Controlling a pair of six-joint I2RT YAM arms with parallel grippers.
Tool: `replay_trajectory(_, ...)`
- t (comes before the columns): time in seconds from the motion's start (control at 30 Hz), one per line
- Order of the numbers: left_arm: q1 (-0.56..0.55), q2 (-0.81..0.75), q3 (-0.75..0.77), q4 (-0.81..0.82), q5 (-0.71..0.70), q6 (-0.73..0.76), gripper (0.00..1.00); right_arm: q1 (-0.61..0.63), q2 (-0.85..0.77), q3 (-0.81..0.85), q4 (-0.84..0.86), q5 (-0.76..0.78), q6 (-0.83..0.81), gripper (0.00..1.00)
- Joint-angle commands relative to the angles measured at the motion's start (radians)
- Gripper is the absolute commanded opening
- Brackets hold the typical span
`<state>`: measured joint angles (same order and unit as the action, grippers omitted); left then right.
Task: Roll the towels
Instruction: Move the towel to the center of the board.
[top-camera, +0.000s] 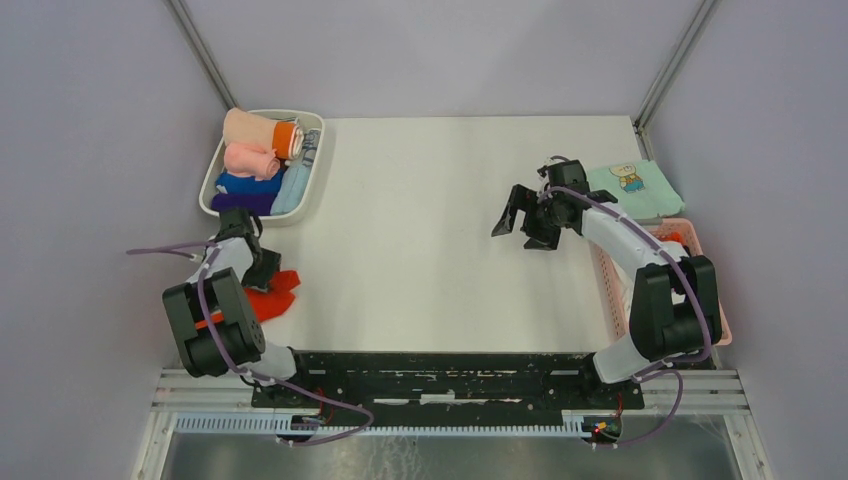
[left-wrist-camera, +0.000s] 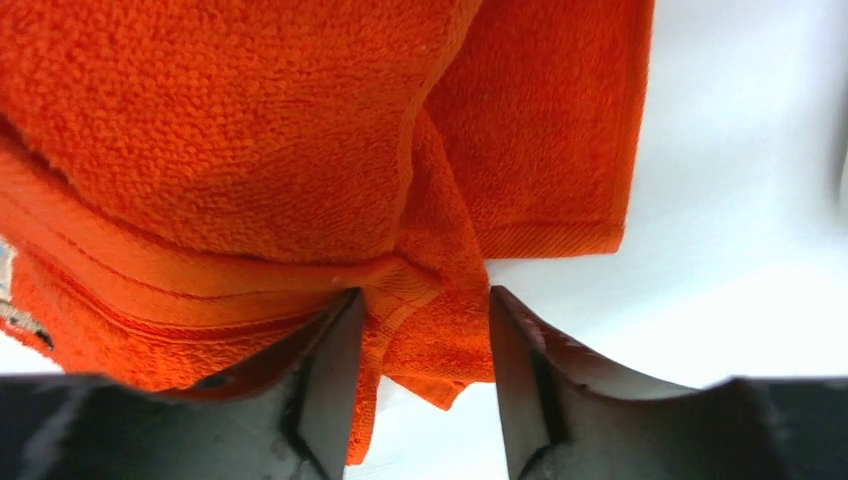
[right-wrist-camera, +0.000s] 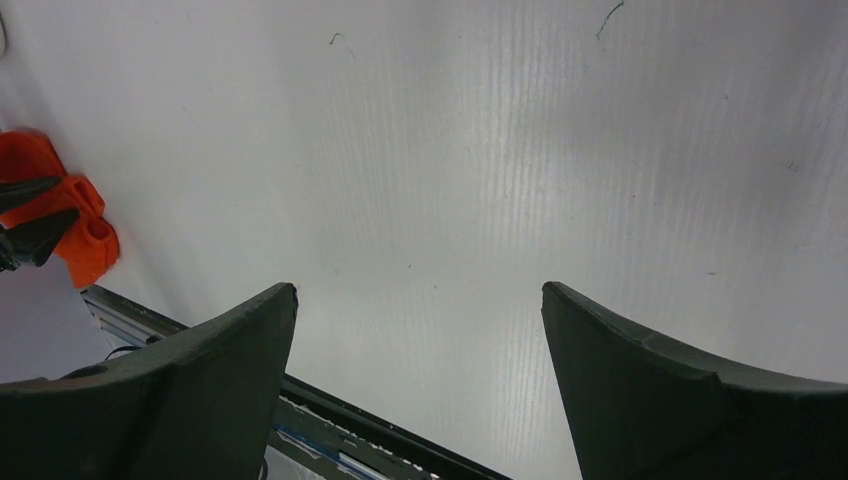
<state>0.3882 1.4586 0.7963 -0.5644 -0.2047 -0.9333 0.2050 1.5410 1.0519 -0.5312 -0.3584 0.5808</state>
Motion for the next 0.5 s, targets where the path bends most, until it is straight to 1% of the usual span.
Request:
replay_trajectory(0.0,-0.105,0.016,-0.049,0.096,0.100,-0.002,0.50,0.009,-0.038,0.003,0.029,-0.002,0.001,1.00)
replay_trajectory(0.07,-0.239,0.018,-0.069,0.103,0.103,-0.036,0.45,0.012,-0.036,0.004,0.032,-0.002,-0.002,1.00)
replay_trajectory(0.17,-0.439,0.025,-0.080,0.137,0.142,-0.137,0.43,0.016,-0.036,0.006,0.030,-0.002,-0.008,0.99)
replay_trajectory(0.23,-0.587,0.047,-0.038,0.153,0.145,-0.194,0.44,0.020,-0.036,0.009,0.030,-0.002,-0.011,0.99)
replay_trajectory(0.27,-0.651,0.068,0.023,0.154,0.136,-0.207,0.46,0.023,-0.036,0.009,0.030,-0.002,-0.013,0.99)
replay_trajectory(0.3,-0.746,0.096,0.086,0.148,0.123,-0.202,0.49,0.025,-0.036,0.009,0.031,-0.002,-0.016,0.98)
replay_trajectory(0.33,-0.832,0.154,0.207,0.130,0.092,-0.164,0.51,0.029,-0.035,0.009,0.031,-0.001,-0.019,0.98)
replay_trajectory(0.4,-0.934,0.236,0.375,0.070,0.050,-0.089,0.55,0.033,-0.033,0.011,0.032,0.002,-0.024,0.98)
replay_trajectory(0.47,-1.007,0.292,0.508,0.014,-0.006,-0.028,0.58,0.038,-0.036,0.007,0.031,0.009,-0.031,0.98)
